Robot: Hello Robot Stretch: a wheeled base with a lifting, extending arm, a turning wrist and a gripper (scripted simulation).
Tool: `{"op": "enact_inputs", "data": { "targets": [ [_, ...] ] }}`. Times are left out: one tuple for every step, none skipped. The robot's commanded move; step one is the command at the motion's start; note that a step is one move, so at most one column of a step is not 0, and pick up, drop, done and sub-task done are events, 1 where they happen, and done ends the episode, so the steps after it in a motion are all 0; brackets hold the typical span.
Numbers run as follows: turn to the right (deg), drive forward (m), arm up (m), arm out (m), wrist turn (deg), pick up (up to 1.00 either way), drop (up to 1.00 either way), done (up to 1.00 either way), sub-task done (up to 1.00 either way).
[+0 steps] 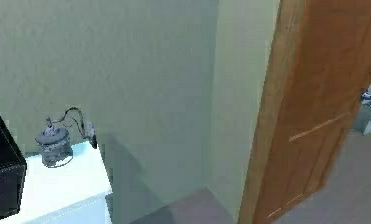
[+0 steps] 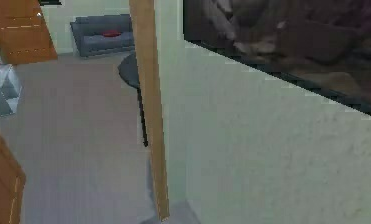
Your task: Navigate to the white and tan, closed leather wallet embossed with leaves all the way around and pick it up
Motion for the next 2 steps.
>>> {"op": "enact_inputs", "data": {
  "targets": [
    [45.0, 0.0, 0.0, 0.0, 0.0, 0.0, 0.0, 0.0, 0.0],
    [15.0, 0.0, 0.0, 0.0, 0.0, 0.0, 0.0, 0.0, 0.0]
  ]
}}
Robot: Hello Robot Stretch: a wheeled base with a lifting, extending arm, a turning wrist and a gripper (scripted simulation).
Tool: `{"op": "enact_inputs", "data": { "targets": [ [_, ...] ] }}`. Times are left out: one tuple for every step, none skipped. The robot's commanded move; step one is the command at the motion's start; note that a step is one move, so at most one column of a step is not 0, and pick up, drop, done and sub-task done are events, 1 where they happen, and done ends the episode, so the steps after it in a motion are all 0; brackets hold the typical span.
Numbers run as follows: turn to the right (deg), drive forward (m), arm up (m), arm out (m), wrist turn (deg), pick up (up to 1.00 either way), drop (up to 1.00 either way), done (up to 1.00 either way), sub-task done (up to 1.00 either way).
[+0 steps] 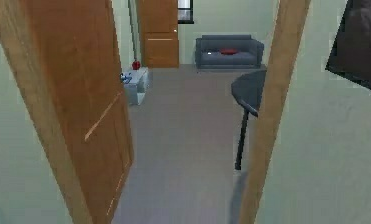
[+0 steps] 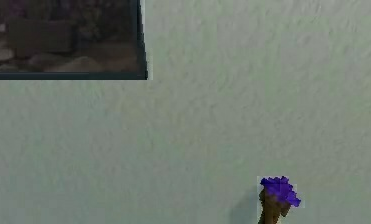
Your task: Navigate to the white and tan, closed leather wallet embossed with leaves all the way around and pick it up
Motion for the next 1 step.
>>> {"op": "enact_inputs", "data": {
  "targets": [
    [0.0, 1.0, 0.0, 0.0, 0.0, 0.0, 0.0, 0.0, 0.0]
  ]
}}
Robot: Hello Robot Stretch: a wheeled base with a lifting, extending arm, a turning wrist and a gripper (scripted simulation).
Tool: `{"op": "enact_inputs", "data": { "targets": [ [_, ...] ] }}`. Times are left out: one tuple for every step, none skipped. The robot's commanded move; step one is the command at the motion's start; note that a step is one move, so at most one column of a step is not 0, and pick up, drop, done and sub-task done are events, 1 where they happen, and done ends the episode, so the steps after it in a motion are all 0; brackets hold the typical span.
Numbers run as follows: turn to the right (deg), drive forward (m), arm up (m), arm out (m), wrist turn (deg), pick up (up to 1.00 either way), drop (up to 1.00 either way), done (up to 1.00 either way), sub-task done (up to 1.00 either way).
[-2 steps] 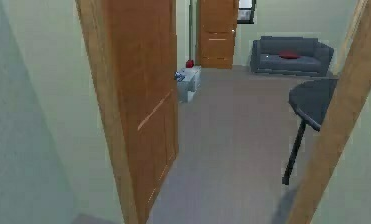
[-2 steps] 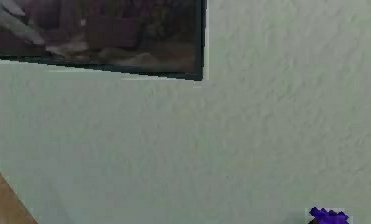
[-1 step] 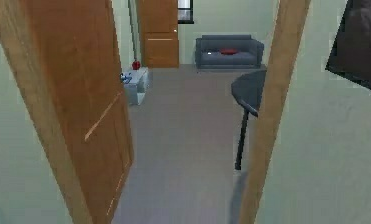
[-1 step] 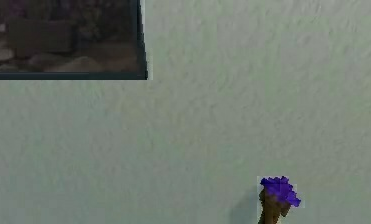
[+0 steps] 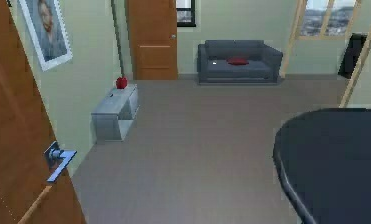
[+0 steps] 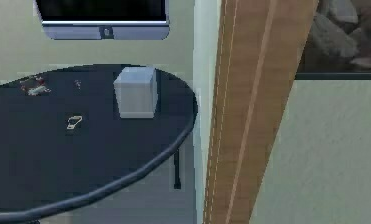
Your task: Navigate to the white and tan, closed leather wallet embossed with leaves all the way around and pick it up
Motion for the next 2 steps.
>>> {"op": "enact_inputs", "data": {
  "targets": [
    [0.0, 0.95, 0.0, 0.0, 0.0, 0.0, 0.0, 0.0, 0.0],
    [-9.0, 0.0, 0.0, 0.0, 0.0, 0.0, 0.0, 0.0, 0.0]
  ]
}}
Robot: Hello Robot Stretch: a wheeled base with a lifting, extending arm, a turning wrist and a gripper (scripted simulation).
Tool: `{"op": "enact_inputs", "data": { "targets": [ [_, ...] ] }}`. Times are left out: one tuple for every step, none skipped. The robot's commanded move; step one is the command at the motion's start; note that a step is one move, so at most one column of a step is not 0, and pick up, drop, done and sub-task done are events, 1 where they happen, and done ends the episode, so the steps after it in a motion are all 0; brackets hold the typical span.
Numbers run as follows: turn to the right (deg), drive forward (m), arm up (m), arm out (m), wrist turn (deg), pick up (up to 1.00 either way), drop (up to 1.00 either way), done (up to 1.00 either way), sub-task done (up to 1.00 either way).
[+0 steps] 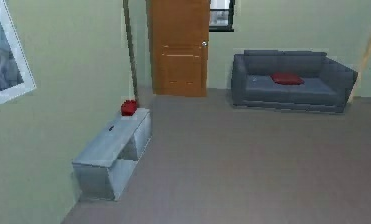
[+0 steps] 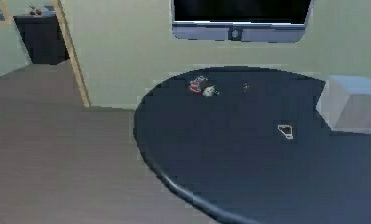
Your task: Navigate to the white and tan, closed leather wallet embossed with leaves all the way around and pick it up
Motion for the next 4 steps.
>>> {"op": "enact_inputs", "data": {
  "targets": [
    [0.0, 1.0, 0.0, 0.0, 0.0, 0.0, 0.0, 0.0, 0.0],
    [0.0, 1.0, 0.0, 0.0, 0.0, 0.0, 0.0, 0.0, 0.0],
    [0.0, 0.1, 0.0, 0.0, 0.0, 0.0, 0.0, 0.0, 0.0],
    [-27.0, 0.0, 0.0, 0.0, 0.0, 0.0, 0.0, 0.0, 0.0]
  ]
}}
